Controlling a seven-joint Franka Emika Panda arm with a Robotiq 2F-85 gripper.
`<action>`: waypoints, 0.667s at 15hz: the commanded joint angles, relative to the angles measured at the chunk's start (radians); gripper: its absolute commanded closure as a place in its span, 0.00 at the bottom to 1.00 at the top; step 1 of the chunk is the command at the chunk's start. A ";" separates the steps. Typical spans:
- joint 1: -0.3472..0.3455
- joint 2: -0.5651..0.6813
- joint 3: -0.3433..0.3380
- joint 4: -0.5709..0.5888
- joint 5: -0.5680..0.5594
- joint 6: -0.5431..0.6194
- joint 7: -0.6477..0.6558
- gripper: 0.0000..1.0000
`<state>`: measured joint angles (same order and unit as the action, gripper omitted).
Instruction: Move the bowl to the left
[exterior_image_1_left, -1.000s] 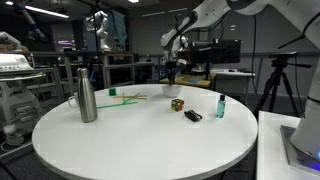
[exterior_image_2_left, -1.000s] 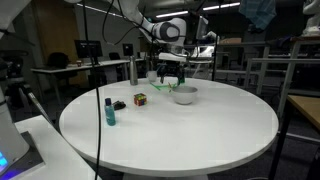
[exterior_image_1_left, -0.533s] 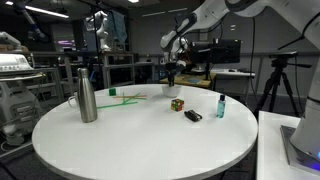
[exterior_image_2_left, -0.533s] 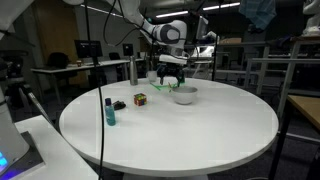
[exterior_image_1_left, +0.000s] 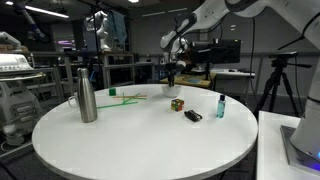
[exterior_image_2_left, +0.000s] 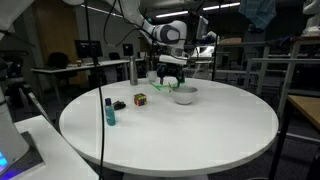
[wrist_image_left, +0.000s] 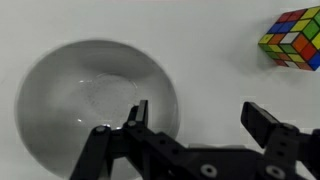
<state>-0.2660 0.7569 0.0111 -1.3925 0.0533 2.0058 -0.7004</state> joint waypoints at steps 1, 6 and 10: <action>-0.017 0.032 0.017 0.035 0.007 -0.029 -0.036 0.00; -0.016 0.069 0.013 0.053 -0.009 -0.051 -0.074 0.00; -0.013 0.091 0.010 0.063 -0.012 -0.068 -0.090 0.00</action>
<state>-0.2660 0.8161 0.0119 -1.3907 0.0511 1.9990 -0.7619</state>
